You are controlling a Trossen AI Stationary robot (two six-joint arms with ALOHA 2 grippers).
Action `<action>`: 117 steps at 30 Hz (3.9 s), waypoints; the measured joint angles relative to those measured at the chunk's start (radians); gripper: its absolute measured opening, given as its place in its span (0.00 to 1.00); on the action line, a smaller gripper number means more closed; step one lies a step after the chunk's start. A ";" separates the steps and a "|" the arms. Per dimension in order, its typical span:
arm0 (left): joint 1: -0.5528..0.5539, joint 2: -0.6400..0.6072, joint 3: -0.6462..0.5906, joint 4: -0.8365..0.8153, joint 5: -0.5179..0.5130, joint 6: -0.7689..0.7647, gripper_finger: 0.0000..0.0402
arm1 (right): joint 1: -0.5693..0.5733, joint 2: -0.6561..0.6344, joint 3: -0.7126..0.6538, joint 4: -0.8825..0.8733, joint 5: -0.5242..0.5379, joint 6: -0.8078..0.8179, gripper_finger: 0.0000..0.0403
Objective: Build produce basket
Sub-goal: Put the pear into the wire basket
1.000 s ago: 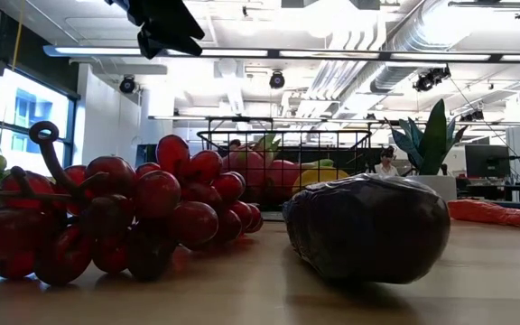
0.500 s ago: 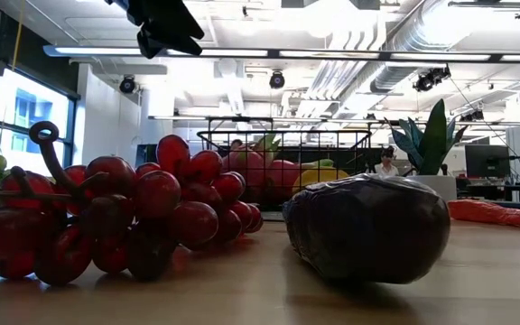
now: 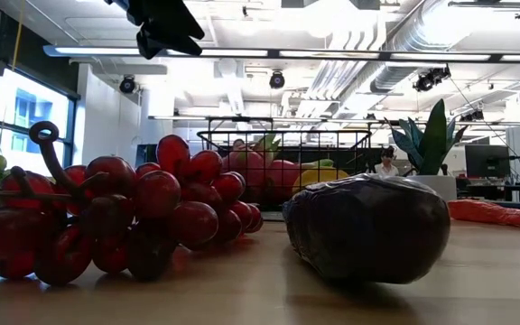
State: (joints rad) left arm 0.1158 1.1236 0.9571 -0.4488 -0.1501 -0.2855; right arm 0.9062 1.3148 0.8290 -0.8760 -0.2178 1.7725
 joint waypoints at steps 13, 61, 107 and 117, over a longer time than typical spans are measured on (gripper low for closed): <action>0.000 0.000 0.000 0.000 -0.021 0.000 0.41 | 0.042 -0.003 -0.113 0.219 -0.037 0.070 0.70; 0.000 0.000 0.000 0.000 -0.048 0.055 0.41 | 0.043 0.007 -0.146 0.428 0.043 0.141 0.36; 0.002 0.000 0.000 0.005 -0.072 0.126 0.41 | -0.270 -0.094 -0.143 0.810 0.571 -0.205 0.35; 0.002 0.000 0.000 0.005 -0.101 0.132 0.41 | -0.501 -0.094 -0.142 0.909 0.605 -0.394 0.33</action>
State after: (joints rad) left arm 0.1177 1.1236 0.9573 -0.4442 -0.2508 -0.1532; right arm 0.4052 1.2213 0.6868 0.0330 0.3872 1.3781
